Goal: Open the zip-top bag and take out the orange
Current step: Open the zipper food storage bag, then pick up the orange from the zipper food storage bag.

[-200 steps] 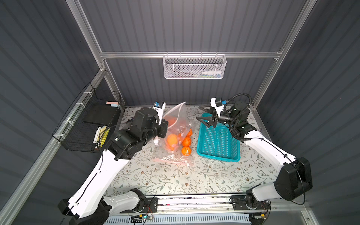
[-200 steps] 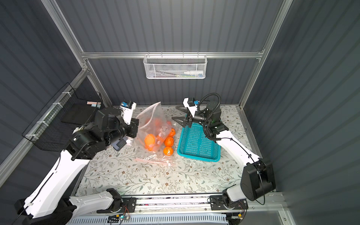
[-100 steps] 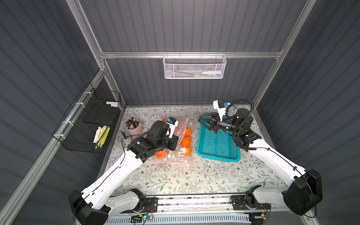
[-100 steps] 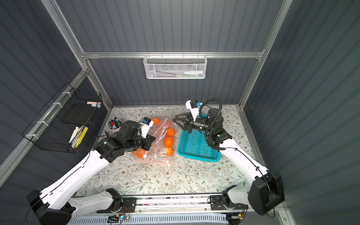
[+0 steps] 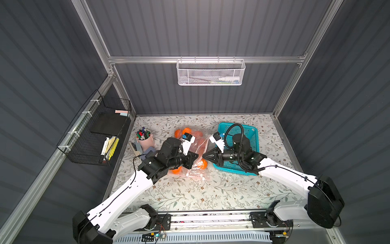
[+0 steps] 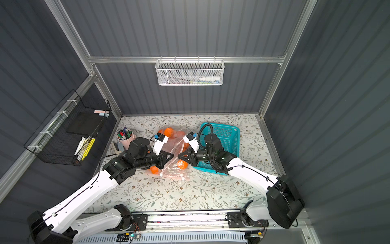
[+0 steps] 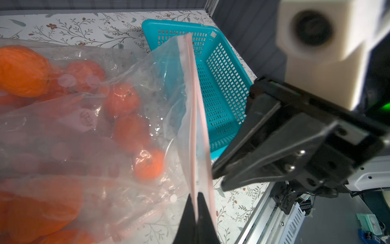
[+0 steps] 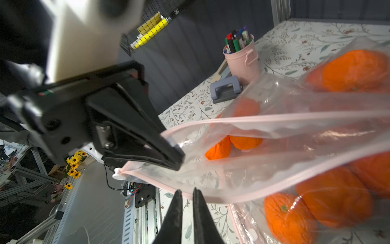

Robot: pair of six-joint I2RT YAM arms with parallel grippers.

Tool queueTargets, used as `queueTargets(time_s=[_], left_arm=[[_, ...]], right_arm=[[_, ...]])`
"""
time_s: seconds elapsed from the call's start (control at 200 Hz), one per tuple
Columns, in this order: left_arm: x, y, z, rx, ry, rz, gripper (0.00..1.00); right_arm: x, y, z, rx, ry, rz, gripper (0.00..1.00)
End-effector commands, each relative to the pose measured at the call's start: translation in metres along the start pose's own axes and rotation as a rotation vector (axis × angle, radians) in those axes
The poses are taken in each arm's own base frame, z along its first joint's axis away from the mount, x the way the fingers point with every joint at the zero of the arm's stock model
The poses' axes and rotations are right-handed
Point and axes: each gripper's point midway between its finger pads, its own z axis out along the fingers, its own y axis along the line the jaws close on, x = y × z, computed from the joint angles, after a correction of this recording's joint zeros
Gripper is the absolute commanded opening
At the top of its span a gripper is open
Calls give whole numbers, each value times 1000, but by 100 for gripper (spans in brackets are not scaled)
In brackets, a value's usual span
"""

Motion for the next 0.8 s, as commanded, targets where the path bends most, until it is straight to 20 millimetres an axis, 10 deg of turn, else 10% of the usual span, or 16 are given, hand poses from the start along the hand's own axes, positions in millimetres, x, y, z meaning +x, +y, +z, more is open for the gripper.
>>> queueTargets(time_s=[0.0, 0.52, 0.645, 0.795], left_arm=[[-1, -6, -2, 31, -14, 4, 0], [1, -14, 2, 91, -7, 37, 7], [11, -16, 7, 122, 28, 25, 47], [-1, 55, -7, -277, -51, -45, 91]], right_arm=[[-18, 5, 7, 5, -23, -41, 16], [-2, -33, 22, 241, 21, 70, 22], [12, -36, 34, 189, 25, 51, 23], [26, -43, 38, 181, 19, -14, 23]])
